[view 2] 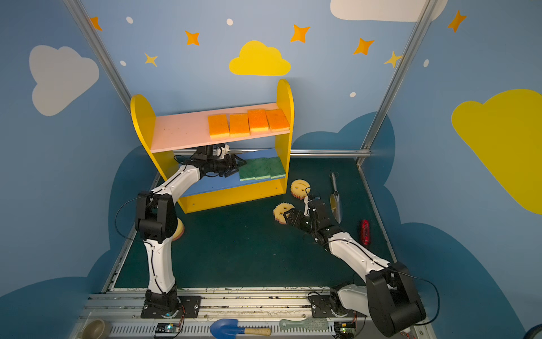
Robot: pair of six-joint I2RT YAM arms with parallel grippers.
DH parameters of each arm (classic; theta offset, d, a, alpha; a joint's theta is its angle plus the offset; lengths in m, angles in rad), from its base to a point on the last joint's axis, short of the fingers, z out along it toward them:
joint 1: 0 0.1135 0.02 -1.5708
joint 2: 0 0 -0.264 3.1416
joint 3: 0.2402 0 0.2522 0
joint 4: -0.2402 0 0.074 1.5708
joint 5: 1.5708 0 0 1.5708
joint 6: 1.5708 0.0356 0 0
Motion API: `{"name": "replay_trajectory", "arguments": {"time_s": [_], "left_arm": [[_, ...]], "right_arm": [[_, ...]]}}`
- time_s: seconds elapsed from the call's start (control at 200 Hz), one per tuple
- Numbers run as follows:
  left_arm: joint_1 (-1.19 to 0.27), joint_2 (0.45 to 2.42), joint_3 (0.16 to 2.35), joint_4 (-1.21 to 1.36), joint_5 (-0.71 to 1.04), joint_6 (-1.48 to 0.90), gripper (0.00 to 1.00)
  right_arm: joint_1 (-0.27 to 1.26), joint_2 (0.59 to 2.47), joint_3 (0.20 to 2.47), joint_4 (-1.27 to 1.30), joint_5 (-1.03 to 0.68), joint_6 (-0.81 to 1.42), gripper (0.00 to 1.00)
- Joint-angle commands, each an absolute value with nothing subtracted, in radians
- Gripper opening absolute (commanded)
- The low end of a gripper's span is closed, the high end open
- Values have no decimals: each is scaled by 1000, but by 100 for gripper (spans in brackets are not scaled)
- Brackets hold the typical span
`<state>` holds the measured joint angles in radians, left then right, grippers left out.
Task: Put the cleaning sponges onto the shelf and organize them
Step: 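Withdraw the open left gripper while the right gripper lowers to a green pad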
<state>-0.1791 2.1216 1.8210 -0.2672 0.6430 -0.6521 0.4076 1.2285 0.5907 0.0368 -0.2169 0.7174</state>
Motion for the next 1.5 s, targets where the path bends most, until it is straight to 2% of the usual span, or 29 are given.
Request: {"name": "replay_trajectory", "arguments": {"time_s": [0.0, 0.305, 0.435, 0.646, 0.896, 1.086, 1.301, 1.491], "left_arm": [[-181, 2092, 1775, -321, 602, -617, 100], [-184, 1934, 1581, -264, 553, -581, 100], [-205, 1846, 1453, -136, 509, -657, 100], [-310, 1661, 1223, 2, 360, -673, 100], [-455, 1409, 945, 76, 172, -588, 100], [-529, 1308, 755, 216, 122, -579, 100], [-535, 1300, 675, 314, 107, -547, 100], [-532, 1306, 628, 395, 152, -558, 100]], "right_arm": [[405, 1239, 621, 31, -209, 704, 87], [406, 1243, 620, 45, -208, 680, 87], [411, 1255, 635, 52, -197, 634, 79], [408, 1320, 773, -156, -130, 566, 83], [368, 1272, 802, -382, 9, 555, 85], [247, 1168, 742, -490, 120, 548, 87], [11, 1097, 621, -483, 21, 595, 87], [-17, 1161, 562, -418, 18, 627, 88]]}}
